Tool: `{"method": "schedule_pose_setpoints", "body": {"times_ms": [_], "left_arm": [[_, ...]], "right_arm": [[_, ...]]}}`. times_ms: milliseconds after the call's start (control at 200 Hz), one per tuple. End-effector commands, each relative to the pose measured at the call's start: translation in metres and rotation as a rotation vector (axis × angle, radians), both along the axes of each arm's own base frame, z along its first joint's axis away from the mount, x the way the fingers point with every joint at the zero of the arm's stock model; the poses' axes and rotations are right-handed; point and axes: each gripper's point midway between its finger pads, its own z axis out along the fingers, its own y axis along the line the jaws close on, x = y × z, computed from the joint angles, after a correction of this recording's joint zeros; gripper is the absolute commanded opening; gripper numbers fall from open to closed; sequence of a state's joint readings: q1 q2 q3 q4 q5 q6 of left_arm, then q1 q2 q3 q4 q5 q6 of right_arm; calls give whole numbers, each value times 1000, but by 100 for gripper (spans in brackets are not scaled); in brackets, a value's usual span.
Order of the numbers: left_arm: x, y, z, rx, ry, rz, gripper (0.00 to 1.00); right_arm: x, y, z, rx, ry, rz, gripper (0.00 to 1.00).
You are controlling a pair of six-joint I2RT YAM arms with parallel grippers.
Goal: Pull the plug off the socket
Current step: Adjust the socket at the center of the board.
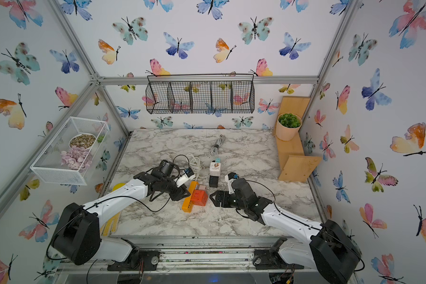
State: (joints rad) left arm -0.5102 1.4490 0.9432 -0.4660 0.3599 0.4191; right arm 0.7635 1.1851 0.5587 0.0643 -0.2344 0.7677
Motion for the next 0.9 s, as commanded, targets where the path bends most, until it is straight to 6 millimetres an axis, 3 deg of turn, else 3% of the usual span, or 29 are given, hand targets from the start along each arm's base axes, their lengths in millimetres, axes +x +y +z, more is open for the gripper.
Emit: {"method": "schedule_pose_setpoints", "body": {"times_ms": [0,200,335,646,896], "left_arm": [[23,-9,7,-10,-22,65,62],[55,-16,8,-9,-40,160,62],[69,-21,-6,17,-19,178,62],[63,-24,-40,63,73,134,63],[59,-9,-61,78,114,167,58]], "right_arm": [[-3,-10,-8,-33,3,-25,88],[-4,-14,-8,-44,-7,-33,89],[-5,-15,-6,-40,-11,-35,89],[-7,-15,-4,-45,-10,-21,94],[-6,-4,-7,-22,11,5,94]]}}
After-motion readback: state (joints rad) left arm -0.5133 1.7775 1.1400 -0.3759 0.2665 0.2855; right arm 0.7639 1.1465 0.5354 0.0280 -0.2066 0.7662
